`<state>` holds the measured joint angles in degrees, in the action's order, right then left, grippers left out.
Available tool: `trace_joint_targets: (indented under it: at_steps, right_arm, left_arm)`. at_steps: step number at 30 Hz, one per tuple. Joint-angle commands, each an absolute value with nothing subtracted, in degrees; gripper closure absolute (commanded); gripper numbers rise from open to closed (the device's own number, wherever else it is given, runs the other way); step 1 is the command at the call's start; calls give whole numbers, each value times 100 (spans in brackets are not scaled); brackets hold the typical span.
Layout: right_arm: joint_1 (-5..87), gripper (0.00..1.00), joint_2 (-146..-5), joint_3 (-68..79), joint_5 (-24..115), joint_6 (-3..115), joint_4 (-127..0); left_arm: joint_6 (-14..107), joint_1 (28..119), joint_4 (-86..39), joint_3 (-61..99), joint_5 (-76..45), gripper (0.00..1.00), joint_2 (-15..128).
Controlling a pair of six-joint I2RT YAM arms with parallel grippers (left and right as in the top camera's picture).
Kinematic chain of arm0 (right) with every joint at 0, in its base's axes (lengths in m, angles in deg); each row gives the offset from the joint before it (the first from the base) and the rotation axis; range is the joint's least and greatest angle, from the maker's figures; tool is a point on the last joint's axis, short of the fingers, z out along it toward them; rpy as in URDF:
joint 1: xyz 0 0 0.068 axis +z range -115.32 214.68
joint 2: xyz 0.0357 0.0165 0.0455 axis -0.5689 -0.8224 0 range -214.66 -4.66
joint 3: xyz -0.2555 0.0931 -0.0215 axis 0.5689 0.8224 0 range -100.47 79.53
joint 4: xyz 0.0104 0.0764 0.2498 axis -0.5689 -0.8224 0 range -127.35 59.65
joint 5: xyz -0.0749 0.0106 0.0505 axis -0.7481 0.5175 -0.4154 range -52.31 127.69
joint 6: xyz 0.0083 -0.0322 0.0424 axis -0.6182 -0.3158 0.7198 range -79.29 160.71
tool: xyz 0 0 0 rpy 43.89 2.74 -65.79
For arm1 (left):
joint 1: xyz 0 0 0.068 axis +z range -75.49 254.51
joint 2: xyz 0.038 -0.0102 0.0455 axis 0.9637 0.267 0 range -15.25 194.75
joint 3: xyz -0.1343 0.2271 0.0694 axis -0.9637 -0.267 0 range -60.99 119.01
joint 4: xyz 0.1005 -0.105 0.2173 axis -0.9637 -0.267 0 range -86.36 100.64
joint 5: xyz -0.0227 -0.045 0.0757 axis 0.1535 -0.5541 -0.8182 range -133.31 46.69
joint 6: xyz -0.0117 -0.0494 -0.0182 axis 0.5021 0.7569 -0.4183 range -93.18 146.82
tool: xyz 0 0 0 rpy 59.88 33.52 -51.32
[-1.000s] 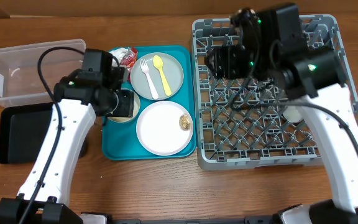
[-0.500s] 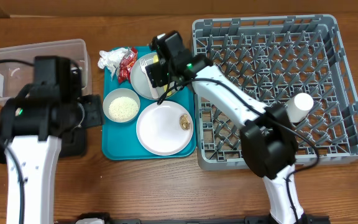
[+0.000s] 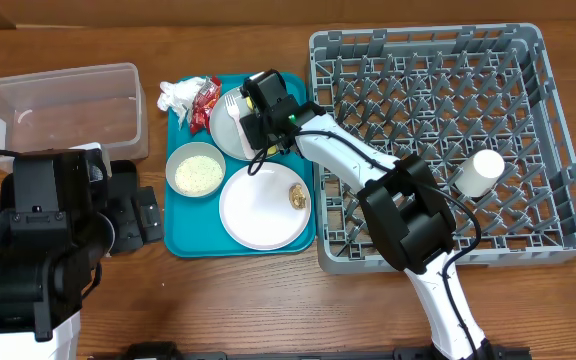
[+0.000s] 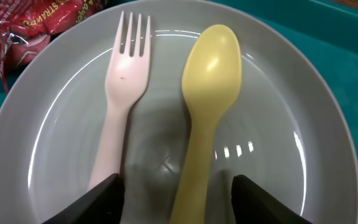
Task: Sort waste into correct bins and load items into the dishwasher rack
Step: 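Lower the right gripper and grasp the yellow spoon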
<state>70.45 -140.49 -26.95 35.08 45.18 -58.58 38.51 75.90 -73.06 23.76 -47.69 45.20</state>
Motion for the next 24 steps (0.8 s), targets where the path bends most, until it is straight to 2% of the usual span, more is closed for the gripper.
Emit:
trace_joint_targets:
  at_steps: [1, 5, 9, 13, 17, 21, 24]
  right_arm:
    - [7016, 43, -14217, -2732, 3302, 4492, -5784]
    - [7007, 45, -14327, -2732, 3305, 4494, -5753]
    - [7007, 53, -14399, -2732, 3302, 4494, -5738]
    - [7007, 70, -14388, -2780, 3117, 4492, -5659]
    - [7007, 73, -14373, -3001, 2992, 4317, -5908]
    - [7007, 81, -14217, -3453, 2979, 4328, -6424]
    - [7012, 84, -14010, -3748, 2981, 4328, -6868]
  left_arm:
    - [3883, 7603, -7317, 2468, -4863, 0, 4579]
    - [3883, 7603, -7317, 2468, -4863, 0, 4618]
    - [3883, 7603, -7314, 2466, -4863, 0, 4662]
    - [3883, 7605, -7314, 2466, -4863, 0, 4662]
    - [3883, 7603, -7314, 2466, -4863, 0, 4662]
    - [3883, 7603, -7314, 2466, -4863, 0, 4662]
    - [3883, 7603, -7314, 2466, -4863, 0, 4662]
